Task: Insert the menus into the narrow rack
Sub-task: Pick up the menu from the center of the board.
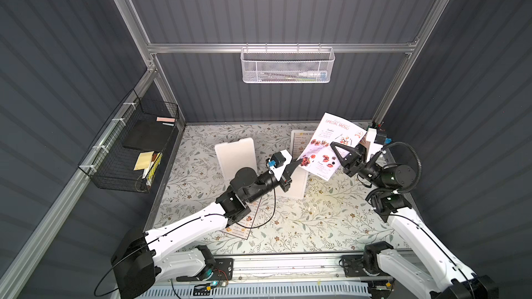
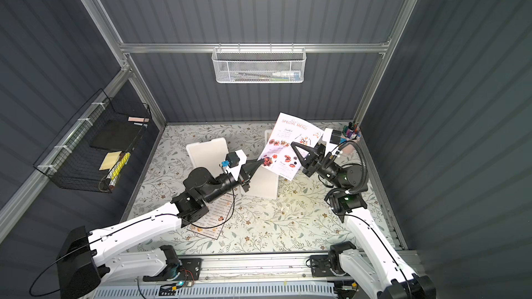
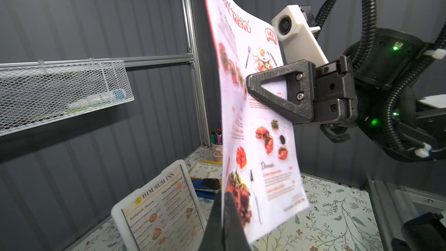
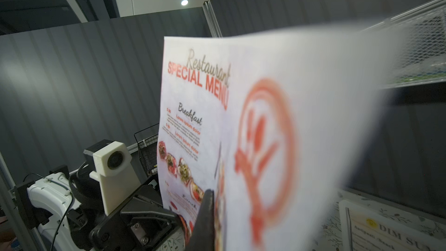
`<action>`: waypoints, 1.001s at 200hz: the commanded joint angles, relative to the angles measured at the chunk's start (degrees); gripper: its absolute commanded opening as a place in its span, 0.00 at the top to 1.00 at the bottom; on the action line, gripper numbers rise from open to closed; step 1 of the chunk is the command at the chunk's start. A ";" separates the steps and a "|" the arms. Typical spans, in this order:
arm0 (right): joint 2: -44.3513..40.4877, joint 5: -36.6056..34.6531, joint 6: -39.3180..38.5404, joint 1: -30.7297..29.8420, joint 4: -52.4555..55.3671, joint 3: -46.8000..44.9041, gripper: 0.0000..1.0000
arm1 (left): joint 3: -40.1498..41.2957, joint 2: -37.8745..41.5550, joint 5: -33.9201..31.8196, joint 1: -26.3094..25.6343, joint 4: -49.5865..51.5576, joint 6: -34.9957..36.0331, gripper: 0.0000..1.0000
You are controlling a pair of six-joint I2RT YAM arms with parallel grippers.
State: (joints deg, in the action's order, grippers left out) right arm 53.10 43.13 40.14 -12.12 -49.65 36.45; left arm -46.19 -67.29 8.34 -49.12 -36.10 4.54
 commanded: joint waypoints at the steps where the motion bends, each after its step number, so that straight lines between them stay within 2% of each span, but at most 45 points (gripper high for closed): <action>1: 3.04 -0.13 2.10 0.01 -6.50 1.97 1.00 | -1.00 -0.53 6.24 4.99 -2.37 0.08 0.92; 31: 9.12 -1.11 1.46 -2.41 -9.68 4.30 1.00 | -3.20 -4.94 15.03 10.54 -4.31 0.63 0.88; 54: 13.78 -2.42 -1.81 -5.89 -9.02 7.31 1.00 | -4.96 -8.24 17.46 12.25 -4.95 1.59 0.85; 78: 18.77 -2.31 -1.57 -6.60 -11.44 9.92 1.00 | -6.32 -10.74 21.03 14.27 -5.55 1.97 0.81; 95: 21.31 -2.10 -0.72 -6.77 -13.79 11.08 1.00 | -6.40 -11.57 22.43 15.39 -6.27 2.15 0.72; 107: 23.04 -1.51 0.29 -6.78 -15.49 11.99 1.00 | -6.70 -12.04 22.79 16.21 -6.27 1.81 0.63; 126: 24.95 -0.97 1.78 -6.78 -16.98 13.15 1.00 | -6.45 -12.06 23.52 17.43 -6.47 1.40 0.55; 150: 26.00 0.08 3.58 -6.78 -19.48 13.15 1.00 | -5.47 -11.29 22.38 18.10 -7.23 0.41 0.52; 171: 25.35 0.46 4.41 -6.78 -21.01 12.13 1.00 | -5.41 -10.81 18.74 18.44 -6.36 -0.87 0.43; 200: 23.46 0.80 4.42 -7.07 -21.74 10.78 1.00 | -4.35 -9.98 18.54 18.71 -6.87 -1.37 0.40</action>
State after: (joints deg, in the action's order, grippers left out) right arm 78.65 42.44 43.35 -18.70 -67.18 47.99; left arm -50.94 -79.11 27.90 -30.89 -41.25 4.60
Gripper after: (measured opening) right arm 0.049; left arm 0.592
